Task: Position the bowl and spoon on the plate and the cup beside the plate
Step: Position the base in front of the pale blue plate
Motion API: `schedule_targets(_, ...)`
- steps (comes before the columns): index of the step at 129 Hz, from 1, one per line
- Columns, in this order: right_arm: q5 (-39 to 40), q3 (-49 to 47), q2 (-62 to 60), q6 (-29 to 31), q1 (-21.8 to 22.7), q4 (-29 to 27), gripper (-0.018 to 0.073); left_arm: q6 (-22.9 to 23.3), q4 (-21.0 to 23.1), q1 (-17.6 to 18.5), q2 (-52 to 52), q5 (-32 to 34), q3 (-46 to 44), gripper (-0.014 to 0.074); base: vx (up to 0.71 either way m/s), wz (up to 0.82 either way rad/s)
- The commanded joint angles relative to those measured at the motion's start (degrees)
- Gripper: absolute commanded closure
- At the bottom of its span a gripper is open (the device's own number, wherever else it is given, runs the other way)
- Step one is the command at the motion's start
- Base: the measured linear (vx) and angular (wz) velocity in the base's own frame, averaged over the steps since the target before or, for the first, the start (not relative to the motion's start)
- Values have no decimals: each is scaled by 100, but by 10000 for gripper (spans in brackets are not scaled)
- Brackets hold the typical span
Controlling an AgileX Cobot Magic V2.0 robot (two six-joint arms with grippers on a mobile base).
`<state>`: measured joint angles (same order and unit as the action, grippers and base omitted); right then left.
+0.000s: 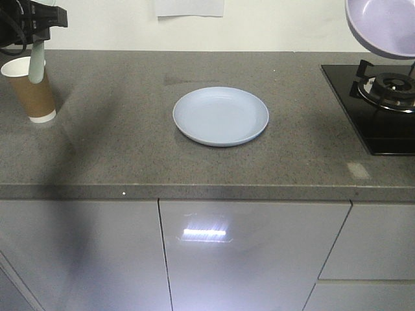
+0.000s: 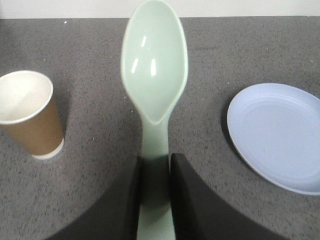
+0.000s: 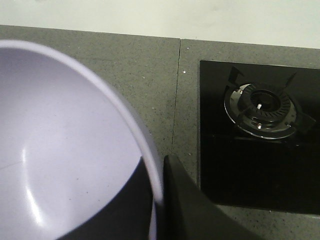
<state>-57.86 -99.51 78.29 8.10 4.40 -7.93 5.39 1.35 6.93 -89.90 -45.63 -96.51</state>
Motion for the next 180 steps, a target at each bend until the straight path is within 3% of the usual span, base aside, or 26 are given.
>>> schedule_targets(1, 407, -186, -171, 50, 20, -31, 568, 60, 35, 22, 220, 375, -198, 603, 19, 0)
schedule_targets(180, 407, -186, -171, 50, 20, -31, 568, 60, 35, 22, 220, 375, -198, 603, 15, 0)
